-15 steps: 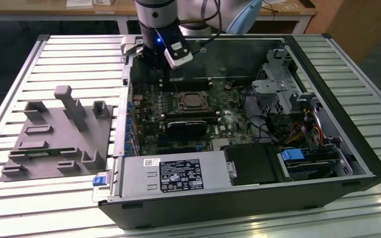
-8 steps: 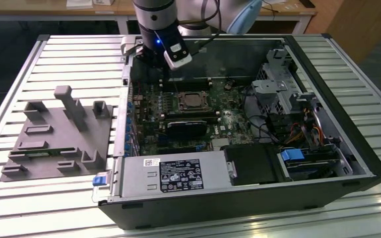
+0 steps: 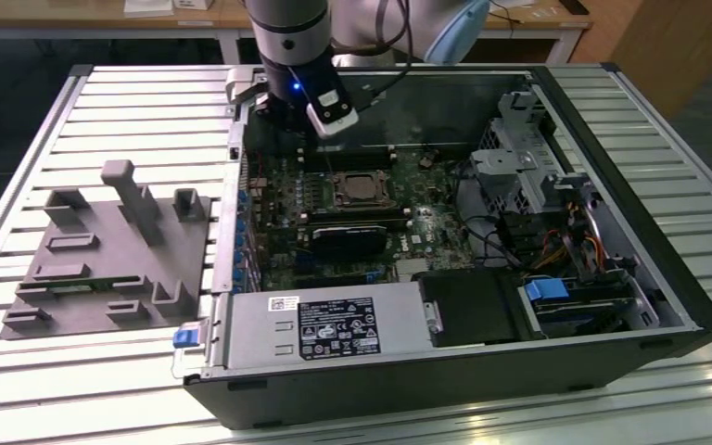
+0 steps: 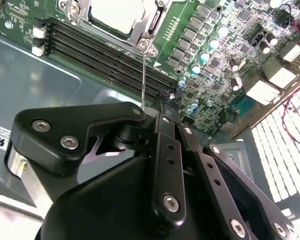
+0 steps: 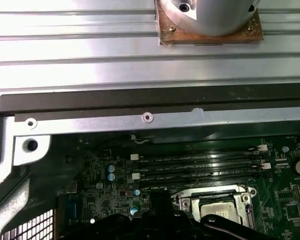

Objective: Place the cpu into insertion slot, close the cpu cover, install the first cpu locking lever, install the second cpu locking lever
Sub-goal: 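Install the first cpu locking lever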

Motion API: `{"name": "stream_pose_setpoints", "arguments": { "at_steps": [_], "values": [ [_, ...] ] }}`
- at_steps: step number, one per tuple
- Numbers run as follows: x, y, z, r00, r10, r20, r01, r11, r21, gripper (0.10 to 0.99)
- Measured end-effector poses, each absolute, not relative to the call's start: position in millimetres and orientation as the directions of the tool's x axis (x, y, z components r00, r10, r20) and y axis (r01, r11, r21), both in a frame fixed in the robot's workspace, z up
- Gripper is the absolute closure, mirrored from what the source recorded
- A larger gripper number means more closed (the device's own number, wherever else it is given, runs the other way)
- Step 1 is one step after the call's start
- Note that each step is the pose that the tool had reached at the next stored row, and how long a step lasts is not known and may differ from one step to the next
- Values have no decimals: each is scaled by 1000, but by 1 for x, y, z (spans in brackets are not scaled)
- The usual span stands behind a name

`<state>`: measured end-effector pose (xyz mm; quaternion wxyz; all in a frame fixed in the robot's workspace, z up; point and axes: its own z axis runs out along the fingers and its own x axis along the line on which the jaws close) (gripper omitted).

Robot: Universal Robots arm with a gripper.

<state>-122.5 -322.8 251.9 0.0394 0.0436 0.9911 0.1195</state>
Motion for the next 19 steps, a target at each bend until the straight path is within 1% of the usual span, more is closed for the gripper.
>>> {"name": "stream_pose_setpoints", "arguments": {
  "at_steps": [8,19],
  "values": [
    [-110,-323,249,-993,97,-66,77,964,255,984],
    [-78,-323,247,-993,97,-66,77,963,258,984]
  ]
}}
